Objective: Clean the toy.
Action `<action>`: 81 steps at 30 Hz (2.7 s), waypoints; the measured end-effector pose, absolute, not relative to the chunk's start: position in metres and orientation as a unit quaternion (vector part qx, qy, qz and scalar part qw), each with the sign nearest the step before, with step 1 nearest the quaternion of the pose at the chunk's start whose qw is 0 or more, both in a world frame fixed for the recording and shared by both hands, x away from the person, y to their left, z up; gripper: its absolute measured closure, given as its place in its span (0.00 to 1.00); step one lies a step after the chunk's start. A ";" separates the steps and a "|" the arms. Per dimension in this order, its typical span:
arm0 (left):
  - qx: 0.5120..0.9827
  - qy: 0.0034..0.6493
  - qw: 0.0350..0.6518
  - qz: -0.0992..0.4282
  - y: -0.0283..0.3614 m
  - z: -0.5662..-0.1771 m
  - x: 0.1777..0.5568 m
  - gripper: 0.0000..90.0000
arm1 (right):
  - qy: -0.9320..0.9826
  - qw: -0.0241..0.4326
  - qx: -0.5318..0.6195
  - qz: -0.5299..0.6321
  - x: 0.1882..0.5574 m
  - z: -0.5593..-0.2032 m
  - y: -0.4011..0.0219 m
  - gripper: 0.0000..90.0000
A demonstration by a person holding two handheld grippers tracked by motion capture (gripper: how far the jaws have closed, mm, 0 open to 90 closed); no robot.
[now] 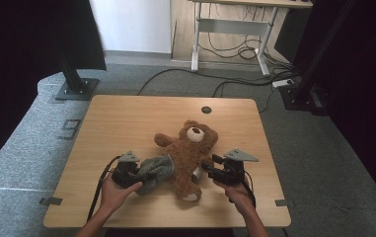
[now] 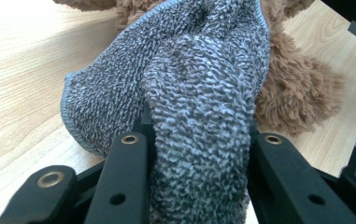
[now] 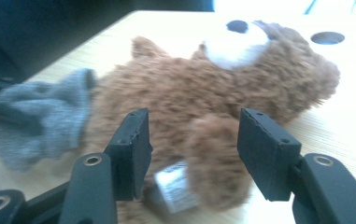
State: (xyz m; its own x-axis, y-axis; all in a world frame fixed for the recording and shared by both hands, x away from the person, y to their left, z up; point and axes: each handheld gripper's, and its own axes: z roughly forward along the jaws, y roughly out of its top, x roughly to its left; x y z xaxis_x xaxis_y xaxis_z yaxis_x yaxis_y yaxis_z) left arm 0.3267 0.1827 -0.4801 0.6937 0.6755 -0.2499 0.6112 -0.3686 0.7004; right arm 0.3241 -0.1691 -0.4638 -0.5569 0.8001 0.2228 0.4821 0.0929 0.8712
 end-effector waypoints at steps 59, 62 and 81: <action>0.855 0.309 0.417 0.021 0.154 -0.448 0.295 0.74 | 0.777 0.074 0.391 0.487 0.325 -0.514 -0.118 0.81; 0.856 0.317 0.407 0.011 0.151 -0.457 0.300 0.74 | 0.777 0.077 0.391 0.487 0.324 -0.514 -0.118 0.81; 0.842 0.369 0.392 0.038 0.173 -0.477 0.322 0.74 | 0.774 0.059 0.386 0.499 0.320 -0.513 -0.121 0.81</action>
State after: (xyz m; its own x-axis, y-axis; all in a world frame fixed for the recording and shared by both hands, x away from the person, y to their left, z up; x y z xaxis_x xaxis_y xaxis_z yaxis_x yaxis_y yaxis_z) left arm 0.3224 0.1729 -0.4768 0.7245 0.6511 -0.2262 0.5922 -0.4201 0.6876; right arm 0.3199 -0.1210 -0.5133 -0.6952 0.6562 0.2935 0.5377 0.2039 0.8181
